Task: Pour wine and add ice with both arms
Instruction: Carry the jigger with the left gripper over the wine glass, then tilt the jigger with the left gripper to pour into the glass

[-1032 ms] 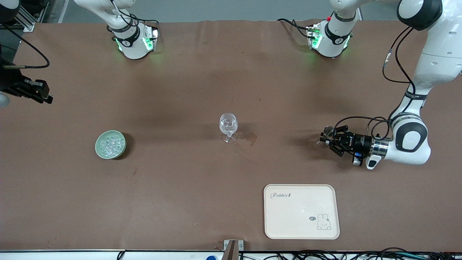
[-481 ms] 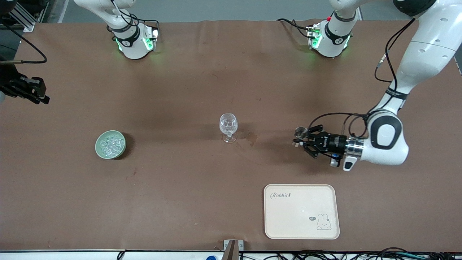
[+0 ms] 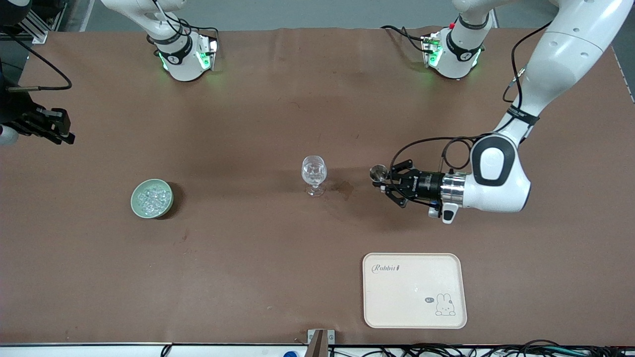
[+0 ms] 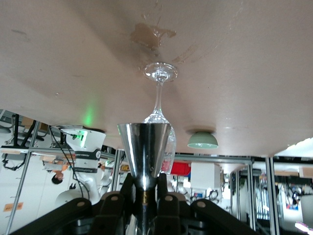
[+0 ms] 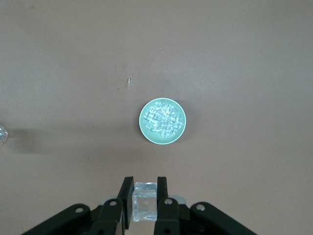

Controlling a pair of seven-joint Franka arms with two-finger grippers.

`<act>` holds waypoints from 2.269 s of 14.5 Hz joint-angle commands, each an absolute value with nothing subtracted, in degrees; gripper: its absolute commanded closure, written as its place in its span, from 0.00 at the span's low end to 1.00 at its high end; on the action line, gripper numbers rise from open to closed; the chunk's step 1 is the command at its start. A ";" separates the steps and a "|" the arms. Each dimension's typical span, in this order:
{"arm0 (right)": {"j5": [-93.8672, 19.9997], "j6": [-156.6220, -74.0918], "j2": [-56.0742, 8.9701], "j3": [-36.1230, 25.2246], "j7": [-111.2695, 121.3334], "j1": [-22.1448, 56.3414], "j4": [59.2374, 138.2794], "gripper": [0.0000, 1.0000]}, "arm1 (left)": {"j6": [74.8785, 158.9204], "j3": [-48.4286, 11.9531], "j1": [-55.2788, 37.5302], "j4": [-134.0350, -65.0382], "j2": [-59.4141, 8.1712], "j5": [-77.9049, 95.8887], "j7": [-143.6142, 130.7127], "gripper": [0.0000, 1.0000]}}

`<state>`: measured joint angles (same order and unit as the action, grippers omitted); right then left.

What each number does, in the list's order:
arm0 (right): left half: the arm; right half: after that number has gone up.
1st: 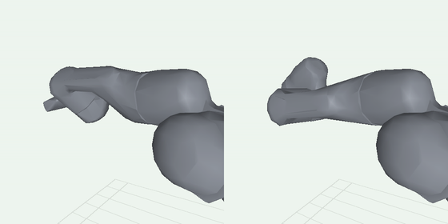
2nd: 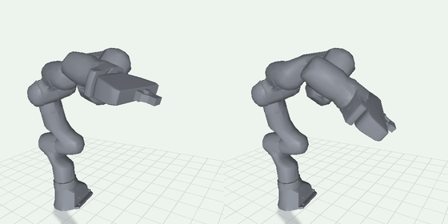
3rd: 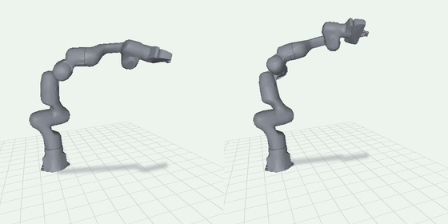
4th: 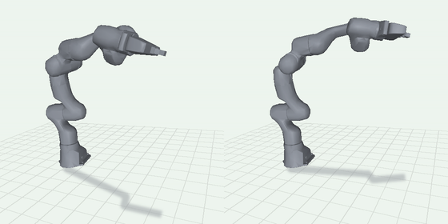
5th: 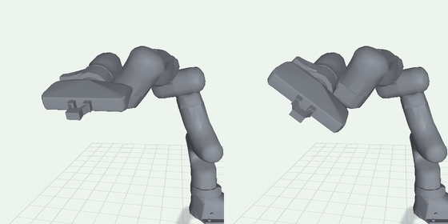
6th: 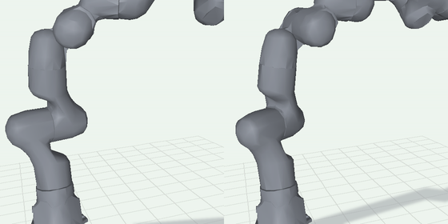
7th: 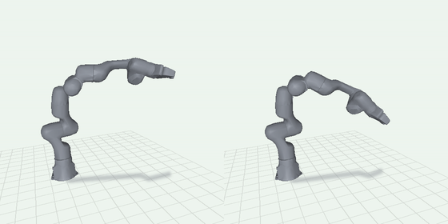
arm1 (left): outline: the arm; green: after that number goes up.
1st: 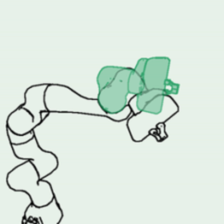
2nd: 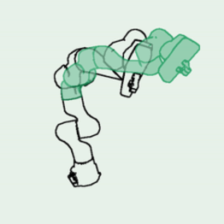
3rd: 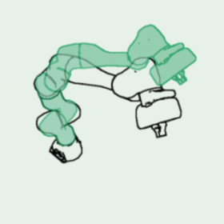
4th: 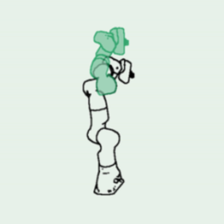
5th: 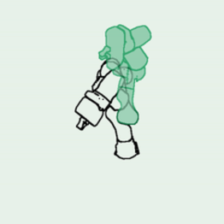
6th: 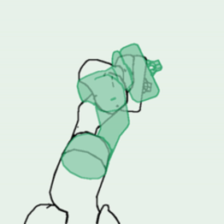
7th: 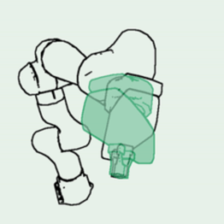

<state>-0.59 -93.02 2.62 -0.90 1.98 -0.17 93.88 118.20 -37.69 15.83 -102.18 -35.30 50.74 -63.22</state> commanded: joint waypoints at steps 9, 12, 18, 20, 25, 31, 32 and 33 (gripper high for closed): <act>-0.53 -92.20 2.46 -1.05 2.37 -0.26 93.25 0.97 | 126.47 -40.25 9.24 -104.59 -31.56 51.86 -71.36 0.99; -0.53 -92.11 2.46 -1.14 2.46 -0.44 93.25 0.97 | 129.28 -40.25 7.48 -106.17 -29.54 51.15 -73.82 0.99; -0.53 -92.11 2.46 -1.14 2.46 -0.44 93.25 0.97 | 129.99 -40.17 5.45 -107.67 -27.16 42.57 -79.69 0.99; -0.53 -92.11 2.46 -1.14 2.46 -0.44 93.25 0.97 | 130.17 -40.17 4.22 -107.40 -27.16 39.12 -83.30 0.99; -0.53 -92.11 2.46 -1.14 2.46 -0.44 93.25 0.97 | 131.74 -40.17 4.48 -106.61 -27.60 38.58 -85.25 0.99; -0.53 -92.37 2.11 -1.14 2.11 -0.09 93.25 0.97 | 137.19 -40.08 3.08 -105.29 -29.00 38.59 -89.03 0.99; -0.53 -92.37 2.11 -1.14 2.11 -0.17 93.25 0.97 | 137.37 -39.90 2.12 -105.29 -28.92 38.58 -89.21 0.99; -0.53 -92.29 2.11 -1.14 2.11 -0.18 93.25 0.97 | 137.46 -39.82 1.85 -105.38 -28.92 38.58 -89.64 0.99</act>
